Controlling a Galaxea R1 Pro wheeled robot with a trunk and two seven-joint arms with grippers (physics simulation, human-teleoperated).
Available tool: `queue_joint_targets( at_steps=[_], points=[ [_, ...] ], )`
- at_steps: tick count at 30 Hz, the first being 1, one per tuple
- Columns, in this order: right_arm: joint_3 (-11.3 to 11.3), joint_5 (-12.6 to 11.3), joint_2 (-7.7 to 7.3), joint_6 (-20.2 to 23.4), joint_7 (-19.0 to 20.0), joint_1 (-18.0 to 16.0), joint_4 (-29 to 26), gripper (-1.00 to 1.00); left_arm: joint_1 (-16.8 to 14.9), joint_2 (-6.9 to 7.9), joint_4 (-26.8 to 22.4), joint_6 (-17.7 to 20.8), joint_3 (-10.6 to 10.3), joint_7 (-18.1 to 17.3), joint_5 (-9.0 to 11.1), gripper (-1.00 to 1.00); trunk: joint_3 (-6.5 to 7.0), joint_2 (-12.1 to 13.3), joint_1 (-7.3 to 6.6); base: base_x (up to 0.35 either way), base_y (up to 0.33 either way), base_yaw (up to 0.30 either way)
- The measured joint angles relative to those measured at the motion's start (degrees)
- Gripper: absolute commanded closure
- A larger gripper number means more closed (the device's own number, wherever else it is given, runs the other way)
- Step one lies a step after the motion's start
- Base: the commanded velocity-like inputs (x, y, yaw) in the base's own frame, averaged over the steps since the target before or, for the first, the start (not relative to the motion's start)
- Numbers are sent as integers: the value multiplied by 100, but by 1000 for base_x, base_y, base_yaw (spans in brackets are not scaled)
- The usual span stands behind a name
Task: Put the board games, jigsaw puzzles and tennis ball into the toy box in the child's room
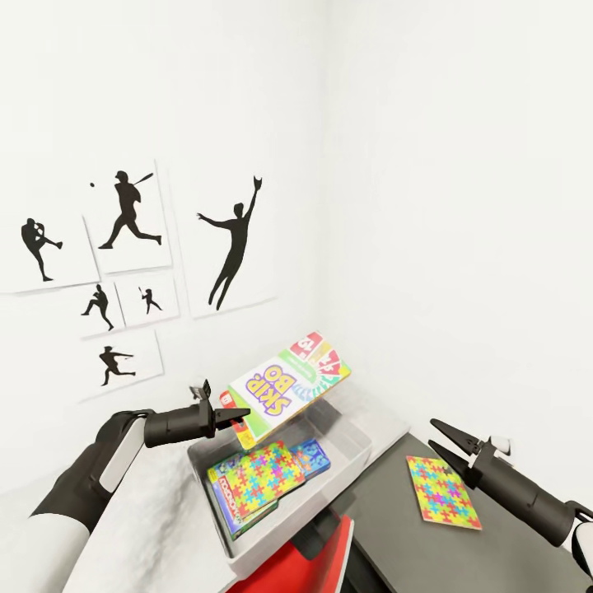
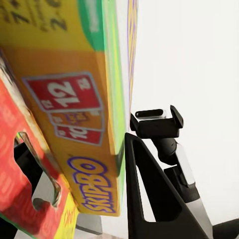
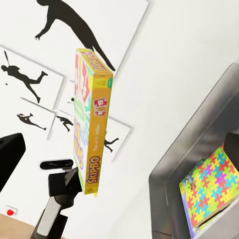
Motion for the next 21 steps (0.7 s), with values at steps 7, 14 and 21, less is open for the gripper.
queue_joint_targets(
  at_steps=[7, 14, 21],
  points=[
    [-15, 3, -1, 0, 1, 0, -1, -100, 0, 0, 0, -4, 0, 0, 1, 100, 0, 1, 0, 58, 0, 1],
    [-2, -3, 0, 0, 2, 0, -101, -100, 0, -3, 46, 18, 5, 64, -22, 100, 0, 0, 1, 4, 0, 0],
    [-3, 7, -58, 0, -40, 0, -139, -100, -170, -19, 866, -5, 15, 786, -98, 100, 0, 2, 1, 0, 0, 0]
  ],
)
